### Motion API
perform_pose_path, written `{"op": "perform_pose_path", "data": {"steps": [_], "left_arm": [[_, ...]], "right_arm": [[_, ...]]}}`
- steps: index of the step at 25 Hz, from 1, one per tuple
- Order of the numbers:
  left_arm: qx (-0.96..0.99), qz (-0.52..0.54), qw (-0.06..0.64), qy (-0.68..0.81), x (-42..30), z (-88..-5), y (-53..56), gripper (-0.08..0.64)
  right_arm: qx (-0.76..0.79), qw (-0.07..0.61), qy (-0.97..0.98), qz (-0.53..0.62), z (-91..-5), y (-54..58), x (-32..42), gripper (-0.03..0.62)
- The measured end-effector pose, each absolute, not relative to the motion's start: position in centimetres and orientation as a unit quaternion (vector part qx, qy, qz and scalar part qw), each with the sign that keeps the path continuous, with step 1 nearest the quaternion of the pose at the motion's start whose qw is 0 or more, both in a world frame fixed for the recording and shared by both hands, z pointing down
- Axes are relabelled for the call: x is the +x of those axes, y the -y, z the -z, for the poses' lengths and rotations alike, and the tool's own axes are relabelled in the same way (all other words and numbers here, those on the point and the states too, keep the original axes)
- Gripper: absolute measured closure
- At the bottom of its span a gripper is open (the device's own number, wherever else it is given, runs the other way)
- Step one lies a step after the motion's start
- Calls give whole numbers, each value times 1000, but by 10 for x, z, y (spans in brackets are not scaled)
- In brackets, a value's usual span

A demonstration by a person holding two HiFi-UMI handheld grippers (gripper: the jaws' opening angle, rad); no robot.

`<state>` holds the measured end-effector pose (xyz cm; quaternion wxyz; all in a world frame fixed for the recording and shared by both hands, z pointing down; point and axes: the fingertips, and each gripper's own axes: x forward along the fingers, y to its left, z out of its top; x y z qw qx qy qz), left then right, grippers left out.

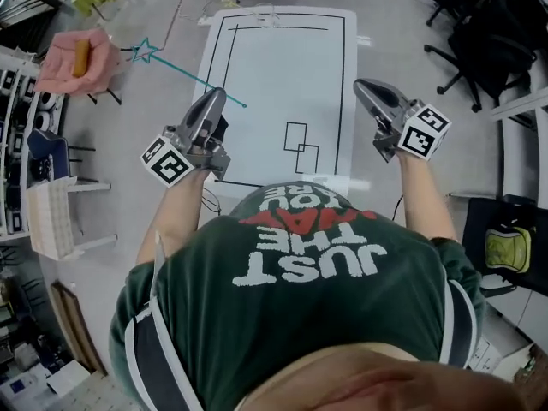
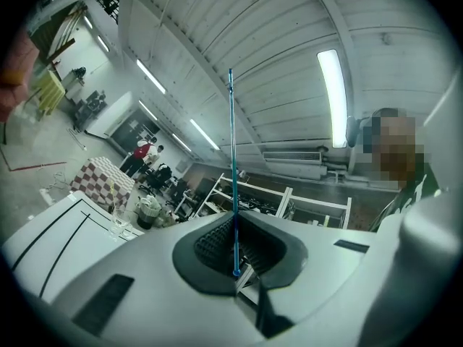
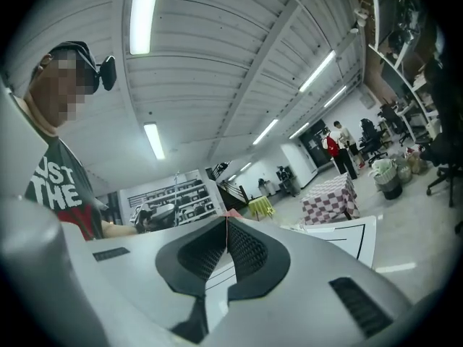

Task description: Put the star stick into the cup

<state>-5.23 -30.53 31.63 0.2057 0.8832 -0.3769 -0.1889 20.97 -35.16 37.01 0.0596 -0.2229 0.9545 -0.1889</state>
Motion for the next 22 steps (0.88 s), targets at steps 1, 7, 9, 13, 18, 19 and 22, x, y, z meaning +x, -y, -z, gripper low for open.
{"op": "perform_pose_path", "data": {"steps": [1,7,9,13,18,19,22], "left_arm": [[886,189,205,371,-62,-319,312,540],[902,183,210,330,-122,-335,355,540],[904,185,203,328,-143,-336,370,540],[900,206,193,333,-162,-342,397,540],[893,212,182,353,-177,-348,431,540],[892,212,180,357,-179,-350,440,540],[890,208,173,366,-179,-358,470,540]], "right_arm": [[-227,58,-954,186,-370,357,199,558],[-280,67,-936,204,-367,370,133,558],[-281,61,-935,207,-369,377,108,557],[-277,41,-939,201,-365,398,86,557],[-265,33,-944,195,-368,435,73,557],[-263,32,-944,195,-370,445,72,557],[-260,34,-945,194,-377,476,71,557]]}}
